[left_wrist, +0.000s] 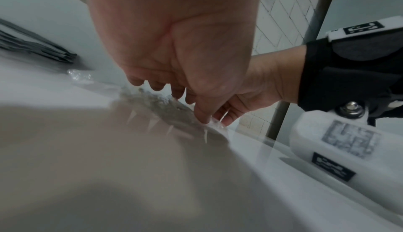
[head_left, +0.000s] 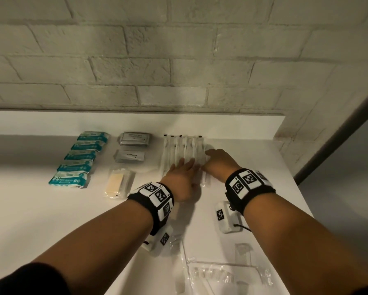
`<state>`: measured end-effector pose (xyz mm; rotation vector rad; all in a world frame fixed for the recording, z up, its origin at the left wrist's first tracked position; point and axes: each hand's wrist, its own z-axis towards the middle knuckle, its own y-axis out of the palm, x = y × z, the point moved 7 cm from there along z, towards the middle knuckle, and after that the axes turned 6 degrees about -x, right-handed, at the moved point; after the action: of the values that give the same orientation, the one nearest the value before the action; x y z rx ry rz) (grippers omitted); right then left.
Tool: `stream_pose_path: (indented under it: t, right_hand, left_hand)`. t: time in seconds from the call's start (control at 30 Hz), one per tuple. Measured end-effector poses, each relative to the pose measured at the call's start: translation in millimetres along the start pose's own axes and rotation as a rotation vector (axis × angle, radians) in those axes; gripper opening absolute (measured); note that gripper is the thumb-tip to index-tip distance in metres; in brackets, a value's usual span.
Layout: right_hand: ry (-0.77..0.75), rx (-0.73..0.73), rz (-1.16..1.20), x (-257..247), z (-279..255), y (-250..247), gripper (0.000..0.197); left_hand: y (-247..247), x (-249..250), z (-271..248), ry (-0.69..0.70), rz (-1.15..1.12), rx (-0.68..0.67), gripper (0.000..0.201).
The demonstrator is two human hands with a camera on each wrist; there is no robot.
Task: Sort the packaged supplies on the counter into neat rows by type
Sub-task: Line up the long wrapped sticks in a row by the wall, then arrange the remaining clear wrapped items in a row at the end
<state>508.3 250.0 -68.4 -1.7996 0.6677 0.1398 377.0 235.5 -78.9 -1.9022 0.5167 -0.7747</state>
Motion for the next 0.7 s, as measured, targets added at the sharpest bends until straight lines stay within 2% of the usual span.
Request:
stream_pose_path:
  t: [0.13, 0.27, 0.3, 0.37, 0.4, 0.43, 0.5, 0.53, 0.63, 0.7]
  right_hand:
    - [0.061, -0.006, 0.288, 19, -26, -11, 0.060]
    - [0.121, -0.122, 0.544, 49, -76, 0, 0.046]
    - [0.113, -0.164, 0.625, 53, -90, 4, 0.038]
    - [0.069, -0.248, 0.689, 52, -128, 12, 0.033]
    - [0.028, -0.278, 0.564, 47, -148, 13, 0.030]
    - [-0.017, -0.286, 0.317, 41, -167, 16, 0.027]
    - [-0.110, -0.286, -0.141, 26, -198, 31, 0.027]
    - [-0.146, -0.293, -0.273, 17, -212, 43, 0.031]
    - [-0.210, -0.273, -0.478, -3, -234, 72, 0.038]
    - [-0.211, -0.234, -0.524, -11, -235, 74, 0.033]
  left_hand:
    - [-11, 2, -13, 0.033, 0.021, 0.099, 0.070]
    - [-18, 21, -56, 0.140, -0.039, 0.156, 0.053]
    - [-15, 28, -69, 0.175, -0.042, 0.111, 0.045]
    - [4, 40, -98, 0.195, -0.002, -0.102, 0.035]
    - [16, 44, -111, 0.189, 0.047, -0.218, 0.035]
    - [27, 48, -123, 0.183, 0.105, -0.292, 0.037]
    - [40, 53, -137, 0.180, 0.229, -0.307, 0.042]
    - [43, 54, -139, 0.181, 0.275, -0.285, 0.044]
    - [43, 54, -147, 0.132, 0.352, -0.246, 0.043]
    - [43, 48, -153, 0.089, 0.395, -0.255, 0.042]
